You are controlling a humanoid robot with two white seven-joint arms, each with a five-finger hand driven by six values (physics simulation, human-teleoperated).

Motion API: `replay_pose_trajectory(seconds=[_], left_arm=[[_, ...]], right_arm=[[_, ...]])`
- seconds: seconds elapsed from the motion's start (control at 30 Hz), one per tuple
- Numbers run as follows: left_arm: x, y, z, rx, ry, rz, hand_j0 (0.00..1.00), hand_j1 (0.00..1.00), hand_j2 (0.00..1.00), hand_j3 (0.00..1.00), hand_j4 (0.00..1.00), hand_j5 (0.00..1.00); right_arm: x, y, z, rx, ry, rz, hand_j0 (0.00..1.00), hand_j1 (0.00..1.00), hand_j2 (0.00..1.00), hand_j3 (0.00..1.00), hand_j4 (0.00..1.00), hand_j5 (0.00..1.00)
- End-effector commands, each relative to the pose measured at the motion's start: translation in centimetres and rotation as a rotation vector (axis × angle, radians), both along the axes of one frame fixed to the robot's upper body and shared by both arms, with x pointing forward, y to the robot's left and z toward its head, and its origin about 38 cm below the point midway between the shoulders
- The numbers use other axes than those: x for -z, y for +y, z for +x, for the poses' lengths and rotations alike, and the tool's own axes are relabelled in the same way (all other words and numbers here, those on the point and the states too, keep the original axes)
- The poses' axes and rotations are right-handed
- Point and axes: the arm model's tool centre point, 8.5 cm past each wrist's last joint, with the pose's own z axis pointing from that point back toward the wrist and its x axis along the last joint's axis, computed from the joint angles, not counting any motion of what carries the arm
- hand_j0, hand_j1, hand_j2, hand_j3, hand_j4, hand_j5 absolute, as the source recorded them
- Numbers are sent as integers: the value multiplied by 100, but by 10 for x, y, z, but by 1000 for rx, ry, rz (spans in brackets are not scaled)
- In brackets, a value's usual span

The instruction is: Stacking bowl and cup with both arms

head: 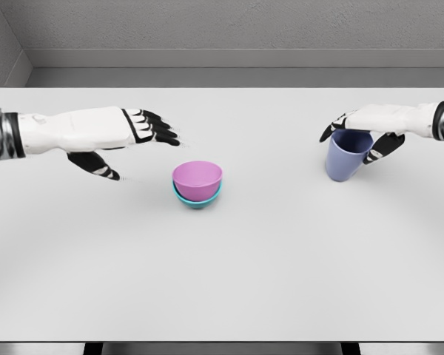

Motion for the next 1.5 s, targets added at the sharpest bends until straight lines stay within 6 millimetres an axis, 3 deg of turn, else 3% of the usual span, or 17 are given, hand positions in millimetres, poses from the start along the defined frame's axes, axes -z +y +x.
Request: replay_pose_trajectory(seconds=[0.0,0.17,0.4,0.53,1.07,1.47], left_arm=[[-13,25,-4,-51,23,-27,100,100,100,100,100,100],[12,58,-18,-147,83,-74,100,100,100,100,100,100],[24,62,-20,-156,95,-42,100,100,100,100,100,100],[35,84,-10,-234,127,-35,100,100,100,100,100,100],[42,85,-9,-243,140,-35,100,100,100,100,100,100],[46,89,-6,-261,151,-38,100,100,100,100,100,100]], right_arm=[[-1,-1,-1,-2,-1,4,76,76,76,76,76,76],[-6,0,0,-12,-13,6,76,76,76,76,76,76],[-18,6,2,-32,-39,9,76,76,76,76,76,76],[-25,13,2,-51,-55,13,76,76,76,76,76,76],[-39,29,3,-93,-89,25,74,74,74,74,74,74],[-47,53,7,-139,-111,48,74,74,74,74,74,74]])
